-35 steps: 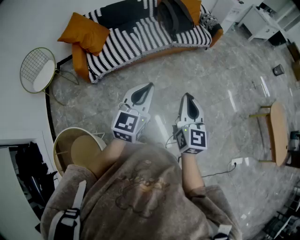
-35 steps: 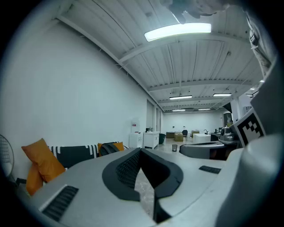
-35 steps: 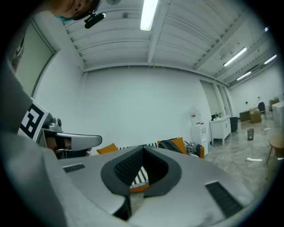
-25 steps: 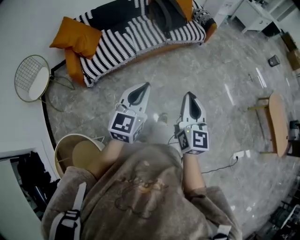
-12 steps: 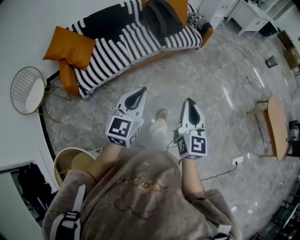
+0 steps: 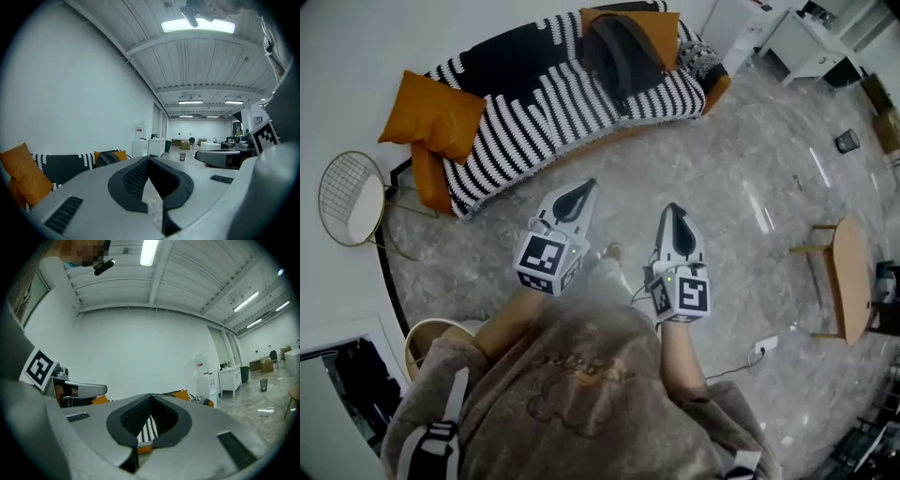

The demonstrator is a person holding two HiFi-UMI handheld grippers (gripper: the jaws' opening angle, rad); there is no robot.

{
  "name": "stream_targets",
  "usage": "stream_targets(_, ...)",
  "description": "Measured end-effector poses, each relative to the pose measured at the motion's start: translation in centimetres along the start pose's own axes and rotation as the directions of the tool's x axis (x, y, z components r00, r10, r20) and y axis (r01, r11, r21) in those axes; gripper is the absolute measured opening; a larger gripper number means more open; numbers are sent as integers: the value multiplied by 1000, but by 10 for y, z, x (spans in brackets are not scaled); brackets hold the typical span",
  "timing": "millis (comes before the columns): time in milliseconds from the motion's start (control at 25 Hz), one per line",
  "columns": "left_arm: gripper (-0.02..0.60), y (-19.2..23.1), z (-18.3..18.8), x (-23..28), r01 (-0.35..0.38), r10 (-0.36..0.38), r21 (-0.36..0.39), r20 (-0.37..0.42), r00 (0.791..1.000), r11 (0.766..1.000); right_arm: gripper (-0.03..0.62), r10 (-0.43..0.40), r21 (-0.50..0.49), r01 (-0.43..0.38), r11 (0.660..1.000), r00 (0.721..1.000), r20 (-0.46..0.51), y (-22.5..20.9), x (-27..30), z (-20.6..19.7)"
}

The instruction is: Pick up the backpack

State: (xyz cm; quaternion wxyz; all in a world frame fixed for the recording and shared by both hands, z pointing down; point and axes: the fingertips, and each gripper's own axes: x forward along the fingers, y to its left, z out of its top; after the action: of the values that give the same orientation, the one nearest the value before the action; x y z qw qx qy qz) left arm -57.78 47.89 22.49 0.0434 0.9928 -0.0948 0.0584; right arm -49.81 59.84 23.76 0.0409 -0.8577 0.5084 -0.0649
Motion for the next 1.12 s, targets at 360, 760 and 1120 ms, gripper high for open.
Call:
stream_targets(360, 0, 27, 25, 108, -22, 22, 10, -11, 1000, 1000, -2, 58, 6, -58, 998, 998, -2, -64, 94, 25)
stream_targets(760, 0, 52, 36, 187, -46, 46, -6, -5, 999, 999, -2, 79, -11, -79, 997, 997, -10, -114, 162, 38)
stream_targets(1120, 0, 93, 37, 256, -74, 74, -18, 4, 997, 997, -2, 99, -16, -100, 995, 994, -41, -142, 229, 30)
